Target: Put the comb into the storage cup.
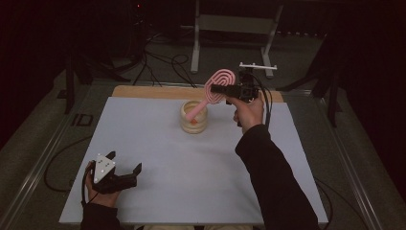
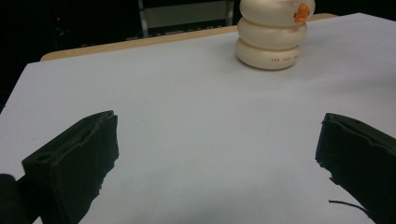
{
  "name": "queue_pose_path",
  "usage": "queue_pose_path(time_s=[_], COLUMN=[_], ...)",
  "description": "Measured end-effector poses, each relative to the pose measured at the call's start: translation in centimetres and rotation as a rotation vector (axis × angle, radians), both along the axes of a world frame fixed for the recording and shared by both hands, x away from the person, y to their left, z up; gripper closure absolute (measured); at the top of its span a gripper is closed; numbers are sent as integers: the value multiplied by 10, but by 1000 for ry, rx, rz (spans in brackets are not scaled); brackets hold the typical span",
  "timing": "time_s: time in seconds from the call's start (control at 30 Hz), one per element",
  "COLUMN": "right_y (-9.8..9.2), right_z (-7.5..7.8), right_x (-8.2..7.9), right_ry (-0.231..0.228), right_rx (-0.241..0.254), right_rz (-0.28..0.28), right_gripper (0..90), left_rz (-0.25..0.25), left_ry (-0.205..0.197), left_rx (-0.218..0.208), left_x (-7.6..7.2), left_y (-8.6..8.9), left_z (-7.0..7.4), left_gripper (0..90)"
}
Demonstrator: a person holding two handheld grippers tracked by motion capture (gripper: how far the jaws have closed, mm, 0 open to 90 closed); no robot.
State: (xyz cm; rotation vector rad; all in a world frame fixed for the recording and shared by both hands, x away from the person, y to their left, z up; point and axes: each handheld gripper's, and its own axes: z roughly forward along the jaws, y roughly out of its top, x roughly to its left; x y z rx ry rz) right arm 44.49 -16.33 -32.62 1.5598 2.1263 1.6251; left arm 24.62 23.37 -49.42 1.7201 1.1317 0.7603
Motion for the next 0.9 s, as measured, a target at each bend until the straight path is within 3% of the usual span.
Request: queue_pose_path(time_s=[0.9], right_y=[-5], right_z=[-3], right_x=[13], right_ry=[-6], right_rx=[-5], right_rz=[-74], right_gripper=[637], left_rz=[-1], left_ry=[3], left_rx=[2], left_x=[0], left_y=[0], left_z=[-1], left_gripper=[2])
